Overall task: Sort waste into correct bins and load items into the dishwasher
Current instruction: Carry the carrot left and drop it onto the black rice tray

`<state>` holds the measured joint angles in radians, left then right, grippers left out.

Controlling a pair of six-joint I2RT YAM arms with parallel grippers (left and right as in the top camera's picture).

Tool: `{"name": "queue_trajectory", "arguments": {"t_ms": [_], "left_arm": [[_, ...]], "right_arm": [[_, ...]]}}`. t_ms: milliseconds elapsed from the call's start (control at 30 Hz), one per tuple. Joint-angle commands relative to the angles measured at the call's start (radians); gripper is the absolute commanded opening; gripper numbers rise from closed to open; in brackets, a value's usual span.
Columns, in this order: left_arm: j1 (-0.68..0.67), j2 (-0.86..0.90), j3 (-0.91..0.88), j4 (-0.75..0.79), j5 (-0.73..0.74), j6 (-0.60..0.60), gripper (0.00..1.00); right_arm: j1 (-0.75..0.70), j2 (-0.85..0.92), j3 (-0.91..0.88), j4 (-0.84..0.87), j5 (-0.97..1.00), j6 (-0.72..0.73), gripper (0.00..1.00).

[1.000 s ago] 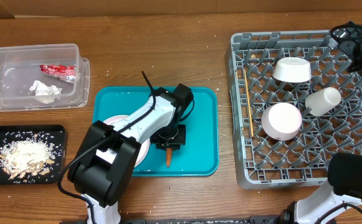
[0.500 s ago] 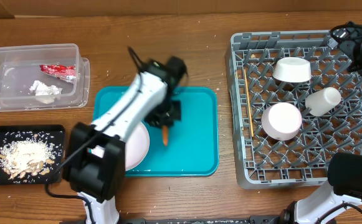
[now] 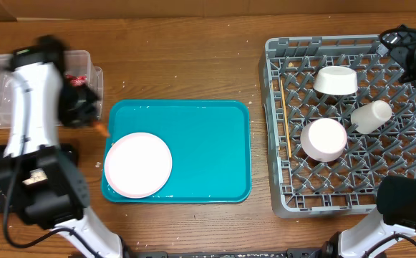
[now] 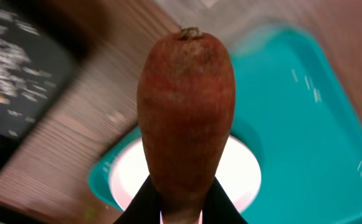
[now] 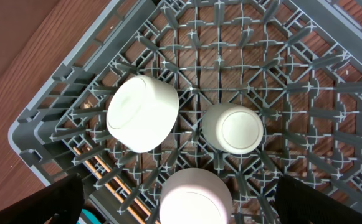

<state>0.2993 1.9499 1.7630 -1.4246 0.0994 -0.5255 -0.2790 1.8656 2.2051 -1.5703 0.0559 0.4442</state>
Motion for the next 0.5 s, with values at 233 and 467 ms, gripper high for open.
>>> {"name": "queue_trajectory", "arguments": {"t_ms": [233,467], "left_arm": [[0.314,0.005,0.024,0.047,-0.086,-0.084,0.11],[0.386,0.007,-0.017,0.129,-0.163,-0.119,0.15]], "right_arm": [[0.001,-0.014,0.019,0.005,0.002,0.002,1.00],[0.001,-0.014,0.019,0.005,0.002,0.002,1.00]]}}
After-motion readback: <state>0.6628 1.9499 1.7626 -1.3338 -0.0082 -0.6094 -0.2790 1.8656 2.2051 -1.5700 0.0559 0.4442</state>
